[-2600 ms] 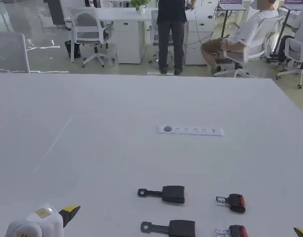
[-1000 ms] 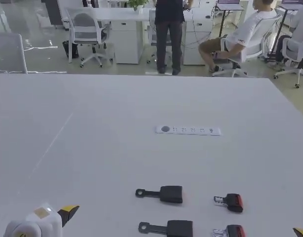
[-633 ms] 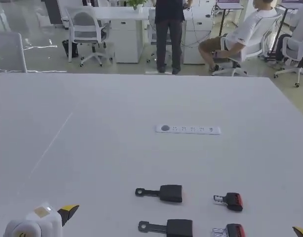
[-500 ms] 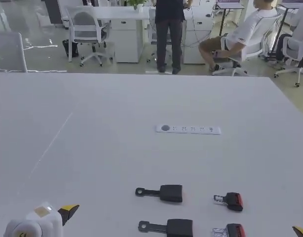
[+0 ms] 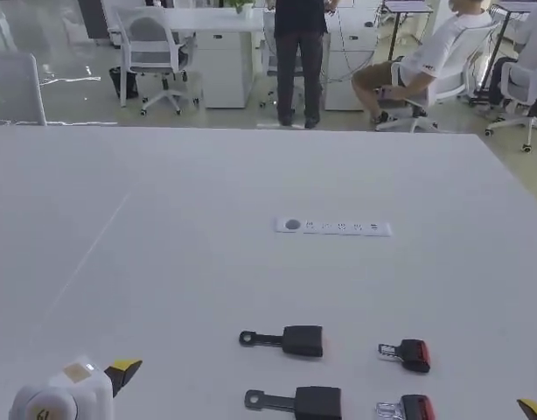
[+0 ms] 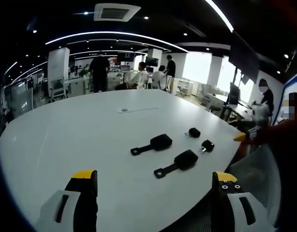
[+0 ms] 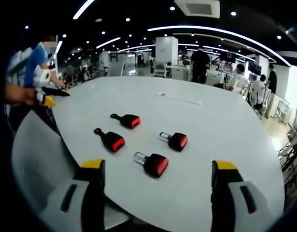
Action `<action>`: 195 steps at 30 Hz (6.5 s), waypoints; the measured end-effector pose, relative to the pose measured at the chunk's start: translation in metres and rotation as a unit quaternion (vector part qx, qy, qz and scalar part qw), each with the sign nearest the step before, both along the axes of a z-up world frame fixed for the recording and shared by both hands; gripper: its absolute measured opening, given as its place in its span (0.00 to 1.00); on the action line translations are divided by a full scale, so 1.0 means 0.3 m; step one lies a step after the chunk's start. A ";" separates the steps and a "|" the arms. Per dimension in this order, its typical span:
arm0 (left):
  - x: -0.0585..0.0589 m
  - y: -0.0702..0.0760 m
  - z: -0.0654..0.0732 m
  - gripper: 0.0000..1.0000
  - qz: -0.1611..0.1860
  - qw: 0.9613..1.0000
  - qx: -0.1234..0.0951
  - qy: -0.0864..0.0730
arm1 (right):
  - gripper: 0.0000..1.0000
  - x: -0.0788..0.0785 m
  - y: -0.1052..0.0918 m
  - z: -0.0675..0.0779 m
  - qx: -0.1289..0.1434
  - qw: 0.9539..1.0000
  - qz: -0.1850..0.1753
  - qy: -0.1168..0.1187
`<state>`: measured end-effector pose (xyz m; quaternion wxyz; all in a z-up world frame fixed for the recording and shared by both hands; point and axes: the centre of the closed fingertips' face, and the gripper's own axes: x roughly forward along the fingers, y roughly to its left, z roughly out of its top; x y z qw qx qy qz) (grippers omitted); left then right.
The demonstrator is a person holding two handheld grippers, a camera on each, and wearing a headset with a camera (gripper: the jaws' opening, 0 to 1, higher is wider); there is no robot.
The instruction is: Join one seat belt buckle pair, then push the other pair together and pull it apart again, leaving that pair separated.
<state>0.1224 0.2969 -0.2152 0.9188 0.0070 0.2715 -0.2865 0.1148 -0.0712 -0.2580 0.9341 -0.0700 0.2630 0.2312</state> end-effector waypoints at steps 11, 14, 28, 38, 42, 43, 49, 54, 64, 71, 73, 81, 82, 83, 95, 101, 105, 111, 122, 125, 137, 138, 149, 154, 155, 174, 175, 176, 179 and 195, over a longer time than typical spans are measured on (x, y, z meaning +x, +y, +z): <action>0.015 -0.034 -0.013 1.00 -0.016 1.000 0.008 0.002 | 0.94 0.013 -0.013 -0.007 -0.002 1.000 0.005 0.004; 0.014 -0.058 -0.011 1.00 -0.026 1.000 0.010 0.001 | 0.94 0.015 -0.016 -0.016 -0.003 1.000 0.007 0.007; 0.050 -0.154 -0.044 1.00 -0.073 0.997 0.029 0.003 | 0.93 0.033 -0.007 -0.041 -0.003 0.999 0.028 0.020; 0.086 -0.229 -0.079 1.00 -0.113 0.993 0.043 0.003 | 0.92 0.066 0.009 -0.074 0.001 0.997 0.057 0.043; 0.099 -0.252 -0.086 1.00 -0.121 0.992 0.042 0.006 | 0.92 0.081 0.010 -0.089 -0.004 0.997 0.064 0.047; 0.103 -0.258 -0.089 1.00 -0.123 0.992 0.042 0.005 | 0.92 0.085 0.012 -0.092 -0.004 0.997 0.066 0.048; 0.104 -0.286 -0.126 1.00 -0.144 0.988 0.053 0.017 | 0.92 0.104 0.018 -0.110 -0.004 0.995 0.078 0.056; 0.109 -0.307 -0.153 1.00 -0.162 0.984 0.062 0.022 | 0.92 0.119 0.027 -0.131 -0.005 0.993 0.095 0.067; 0.133 -0.350 -0.195 1.00 -0.197 0.978 0.068 0.026 | 0.90 0.129 0.056 -0.187 -0.016 0.985 0.139 0.097; 0.144 -0.373 -0.223 0.98 -0.220 0.972 0.071 0.030 | 0.88 0.136 0.077 -0.206 -0.014 0.980 0.166 0.107; 0.146 -0.378 -0.236 0.98 -0.229 0.970 0.078 0.032 | 0.87 0.139 0.080 -0.216 -0.019 0.978 0.176 0.111; 0.152 -0.418 -0.273 0.93 -0.275 0.956 0.099 0.032 | 0.85 0.154 0.097 -0.238 -0.028 0.969 0.213 0.123; 0.153 -0.424 -0.275 0.91 -0.281 0.954 0.101 0.031 | 0.84 0.157 0.100 -0.240 -0.030 0.967 0.219 0.123; 0.153 -0.430 -0.278 0.89 -0.288 0.952 0.104 0.030 | 0.83 0.157 0.104 -0.241 -0.030 0.966 0.225 0.124; 0.176 -0.515 -0.345 0.78 -0.362 0.922 0.137 0.029 | 0.76 0.172 0.123 -0.291 -0.056 0.944 0.292 0.144; 0.180 -0.544 -0.384 0.72 -0.397 0.905 0.150 0.032 | 0.74 0.156 0.132 -0.318 -0.080 0.926 0.336 0.155; 0.180 -0.555 -0.414 0.69 -0.415 0.895 0.158 0.037 | 0.71 0.158 0.132 -0.331 -0.081 0.921 0.345 0.162; 0.176 -0.575 -0.453 0.62 -0.437 0.883 0.167 0.044 | 0.68 0.165 0.135 -0.344 -0.082 0.913 0.361 0.171; 0.168 -0.589 -0.511 0.42 -0.471 0.860 0.190 0.043 | 0.49 0.156 0.115 -0.365 -0.123 0.889 0.404 0.178; 0.165 -0.581 -0.522 0.34 -0.485 0.848 0.209 0.033 | 0.42 0.155 0.107 -0.376 -0.139 0.885 0.411 0.171; 0.175 -0.579 -0.530 0.32 -0.492 0.846 0.203 0.033 | 0.36 0.164 0.104 -0.379 -0.166 0.872 0.425 0.178; 0.175 -0.579 -0.531 0.32 -0.494 0.844 0.205 0.033 | 0.36 0.164 0.104 -0.379 -0.168 0.871 0.426 0.178; 0.182 -0.580 -0.533 0.32 -0.481 0.852 0.202 0.047 | 0.36 0.159 0.119 -0.380 -0.166 0.874 0.419 0.181; 0.179 -0.580 -0.534 0.32 -0.478 0.853 0.204 0.051 | 0.36 0.152 0.153 -0.381 -0.160 0.877 0.418 0.177; 0.181 -0.582 -0.534 0.32 -0.477 0.853 0.205 0.052 | 0.36 0.151 0.162 -0.382 -0.159 0.877 0.417 0.176; 0.171 -0.580 -0.535 0.32 -0.469 0.856 0.209 0.058 | 0.35 0.164 0.351 -0.379 -0.116 0.881 0.432 0.152; 0.172 -0.580 -0.536 0.32 -0.467 0.856 0.211 0.060 | 0.35 0.162 0.356 -0.380 -0.116 0.883 0.427 0.157; 0.171 -0.582 -0.537 0.32 -0.469 0.855 0.212 0.059 | 0.35 0.162 0.349 -0.383 -0.128 0.876 0.440 0.152; 0.170 -0.581 -0.540 0.32 -0.471 0.854 0.215 0.057 | 0.35 0.162 0.345 -0.383 -0.121 0.878 0.436 0.152; 0.165 -0.588 -0.543 0.31 -0.471 0.854 0.211 0.062 | 0.33 0.174 0.391 -0.380 -0.105 0.890 0.420 0.144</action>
